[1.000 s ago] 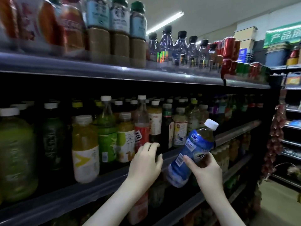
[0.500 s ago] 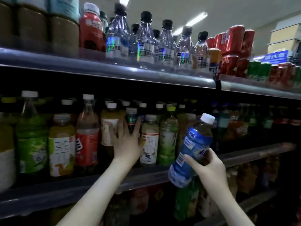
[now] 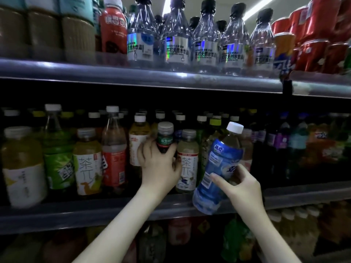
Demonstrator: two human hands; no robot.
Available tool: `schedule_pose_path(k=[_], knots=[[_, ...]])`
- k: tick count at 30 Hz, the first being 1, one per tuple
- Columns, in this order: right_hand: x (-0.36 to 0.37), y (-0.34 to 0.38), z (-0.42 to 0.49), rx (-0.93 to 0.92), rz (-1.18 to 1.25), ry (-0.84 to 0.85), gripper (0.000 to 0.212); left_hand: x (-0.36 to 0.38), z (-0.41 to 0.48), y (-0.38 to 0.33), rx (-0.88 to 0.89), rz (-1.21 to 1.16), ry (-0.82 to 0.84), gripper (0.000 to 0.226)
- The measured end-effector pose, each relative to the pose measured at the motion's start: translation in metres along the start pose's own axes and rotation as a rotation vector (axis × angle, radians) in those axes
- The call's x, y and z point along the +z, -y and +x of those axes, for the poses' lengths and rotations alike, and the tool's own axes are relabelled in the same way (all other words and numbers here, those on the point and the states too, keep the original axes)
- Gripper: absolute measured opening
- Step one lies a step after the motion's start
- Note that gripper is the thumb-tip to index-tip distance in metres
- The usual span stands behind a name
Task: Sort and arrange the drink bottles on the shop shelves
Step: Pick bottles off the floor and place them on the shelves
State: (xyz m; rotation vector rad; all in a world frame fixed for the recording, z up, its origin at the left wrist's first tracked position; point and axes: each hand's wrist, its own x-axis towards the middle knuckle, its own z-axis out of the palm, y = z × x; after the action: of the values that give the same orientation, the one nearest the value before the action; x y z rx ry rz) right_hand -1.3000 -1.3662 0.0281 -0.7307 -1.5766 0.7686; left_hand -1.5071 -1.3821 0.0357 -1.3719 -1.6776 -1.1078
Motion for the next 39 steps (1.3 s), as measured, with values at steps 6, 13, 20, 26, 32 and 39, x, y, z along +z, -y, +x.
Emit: schedule_pose_path(k=[6,13,20,26,32,39], knots=[[0.006,0.003,-0.004,0.007,0.036,-0.007,0.035,0.010,0.000,0.012,0.072,0.140,0.013,0.046],[-0.004,0.001,-0.010,0.028,0.022,-0.053,0.036,0.012,0.004,-0.009,0.097,0.148,0.097,0.070],[-0.011,0.000,-0.021,0.016,0.020,-0.133,0.035,0.021,-0.002,-0.035,0.018,-0.075,0.281,0.103],[-0.012,0.000,-0.027,-0.009,0.029,-0.179,0.036,0.028,-0.027,-0.033,0.012,-0.060,0.090,0.099],[-0.009,0.003,-0.027,-0.010,0.006,-0.190,0.035,0.025,-0.012,-0.046,-0.050,0.016,0.196,0.090],[-0.004,0.009,-0.031,-0.051,-0.046,-0.186,0.034,0.011,-0.004,-0.059,-0.148,-0.145,0.208,0.107]])
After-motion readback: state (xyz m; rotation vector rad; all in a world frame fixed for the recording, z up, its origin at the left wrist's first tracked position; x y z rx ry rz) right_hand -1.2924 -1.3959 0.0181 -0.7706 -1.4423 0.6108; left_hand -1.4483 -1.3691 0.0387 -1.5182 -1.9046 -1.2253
